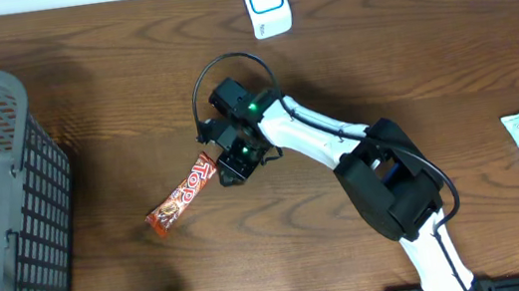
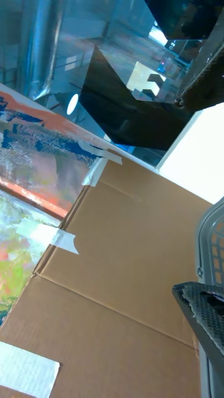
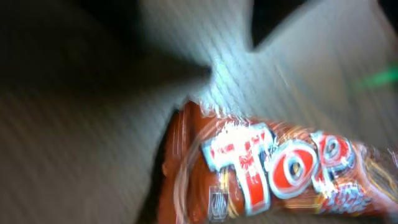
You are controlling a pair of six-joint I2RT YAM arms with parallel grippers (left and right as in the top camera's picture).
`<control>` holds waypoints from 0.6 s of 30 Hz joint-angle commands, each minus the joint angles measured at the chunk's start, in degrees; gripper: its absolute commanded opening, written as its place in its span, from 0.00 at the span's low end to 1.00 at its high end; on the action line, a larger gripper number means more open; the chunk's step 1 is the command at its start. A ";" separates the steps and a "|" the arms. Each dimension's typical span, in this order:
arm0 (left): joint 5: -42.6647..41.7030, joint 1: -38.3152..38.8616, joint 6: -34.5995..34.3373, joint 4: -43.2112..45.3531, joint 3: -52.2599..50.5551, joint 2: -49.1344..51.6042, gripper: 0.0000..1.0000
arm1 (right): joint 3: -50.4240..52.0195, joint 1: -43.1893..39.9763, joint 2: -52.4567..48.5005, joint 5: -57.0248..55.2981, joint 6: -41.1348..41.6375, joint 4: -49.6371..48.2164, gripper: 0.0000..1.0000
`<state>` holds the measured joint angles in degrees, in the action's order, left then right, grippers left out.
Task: Scan the item barcode
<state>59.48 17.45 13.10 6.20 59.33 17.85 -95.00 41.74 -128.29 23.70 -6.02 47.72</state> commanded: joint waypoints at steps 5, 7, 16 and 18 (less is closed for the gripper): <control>0.57 0.09 -0.28 0.07 -0.20 0.33 0.88 | -8.41 3.63 -3.17 -20.65 6.71 5.81 0.57; 0.57 0.09 -0.28 0.07 -0.20 0.33 0.88 | -8.61 5.05 -3.19 -20.79 8.50 1.95 0.23; 0.57 0.09 -0.28 0.09 -0.20 0.33 0.88 | -8.63 8.87 -3.65 -23.82 14.14 -8.22 0.09; 0.57 0.09 -0.28 0.07 -0.20 0.33 0.88 | -8.63 9.05 -3.65 -26.64 16.26 -8.57 0.06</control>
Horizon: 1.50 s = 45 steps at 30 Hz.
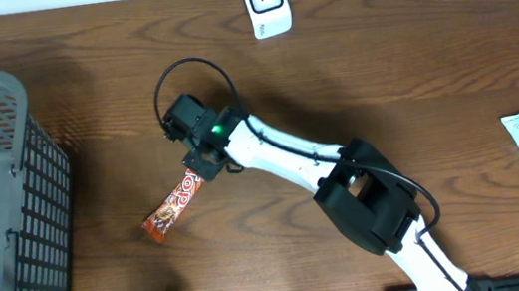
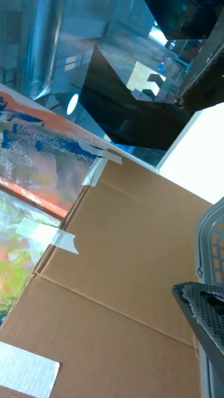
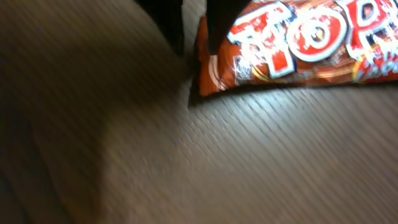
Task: Scan the item barcode
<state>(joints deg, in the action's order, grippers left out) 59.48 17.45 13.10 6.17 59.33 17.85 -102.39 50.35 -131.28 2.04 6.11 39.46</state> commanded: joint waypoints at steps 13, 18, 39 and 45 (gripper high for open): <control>0.57 0.09 -0.28 0.09 -0.20 0.33 0.88 | -1.22 0.70 -1.05 -0.57 4.33 -6.43 0.18; 0.57 0.09 -0.28 0.11 -0.20 0.33 0.88 | -1.20 0.96 -2.67 6.54 4.13 -5.99 0.15; 0.57 0.09 -0.28 0.09 -0.20 0.33 0.88 | -2.40 0.02 0.22 -10.60 1.75 24.65 0.09; 0.57 0.09 -0.28 0.11 -0.20 0.33 0.88 | -3.10 3.15 7.50 0.00 -17.51 22.91 0.99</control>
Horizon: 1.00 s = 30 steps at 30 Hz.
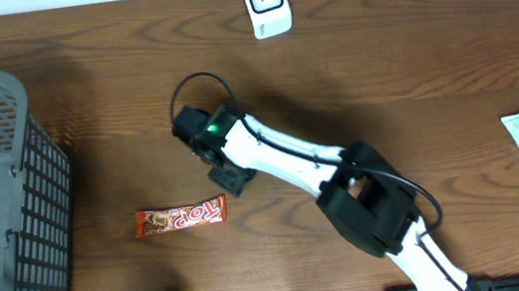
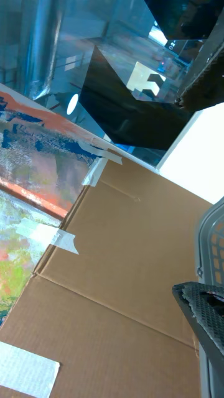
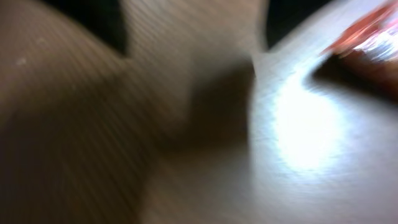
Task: Scan the item barcode
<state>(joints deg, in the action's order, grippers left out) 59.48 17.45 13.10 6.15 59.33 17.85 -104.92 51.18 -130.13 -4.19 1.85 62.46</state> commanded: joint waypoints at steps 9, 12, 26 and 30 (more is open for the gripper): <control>0.57 0.09 -0.28 0.13 -0.20 0.33 0.88 | -0.24 6.67 4.52 24.04 -26.16 0.17 0.99; 0.57 0.09 -0.28 0.13 -0.20 0.33 0.88 | -0.24 7.87 2.54 23.74 -26.88 -0.52 0.99; 0.57 0.09 -0.28 0.13 -0.20 0.33 0.88 | -0.24 8.24 -7.26 2.56 -24.09 -5.46 0.91; 0.57 0.09 -0.28 0.11 -0.20 0.33 0.88 | -0.24 8.22 -7.96 2.69 -22.71 -5.55 0.29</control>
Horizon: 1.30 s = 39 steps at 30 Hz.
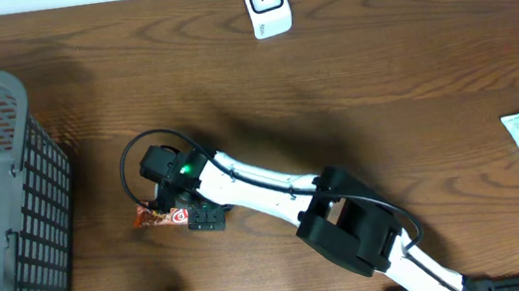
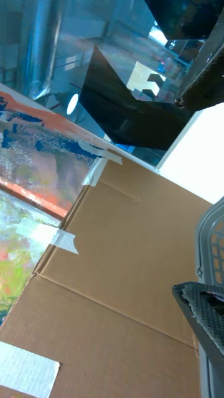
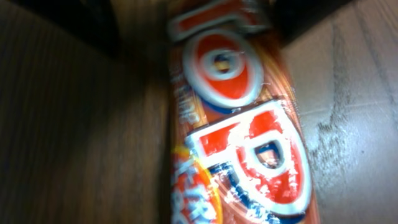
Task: Scan the item barcode
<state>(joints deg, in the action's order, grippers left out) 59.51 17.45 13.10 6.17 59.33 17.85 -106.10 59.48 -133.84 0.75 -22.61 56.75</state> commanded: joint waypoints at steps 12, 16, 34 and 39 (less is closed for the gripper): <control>0.55 0.09 -0.31 0.11 -0.20 0.33 0.88 | -0.09 -3.50 0.63 18.12 1.55 12.31 0.01; 0.55 0.09 -0.28 0.09 -0.20 0.33 0.88 | -0.09 -8.76 1.75 44.33 -10.27 23.56 0.01; 0.55 0.09 -0.28 0.11 -0.20 0.33 0.88 | 0.42 -26.36 1.70 76.32 -15.34 40.79 0.01; 0.55 0.09 -0.28 0.09 -0.20 0.33 0.88 | 0.42 -26.34 1.70 76.78 -9.33 40.79 0.01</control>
<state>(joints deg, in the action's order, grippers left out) 59.48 17.45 13.10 6.17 59.33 17.85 -106.02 33.28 -133.43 73.84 -37.32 97.54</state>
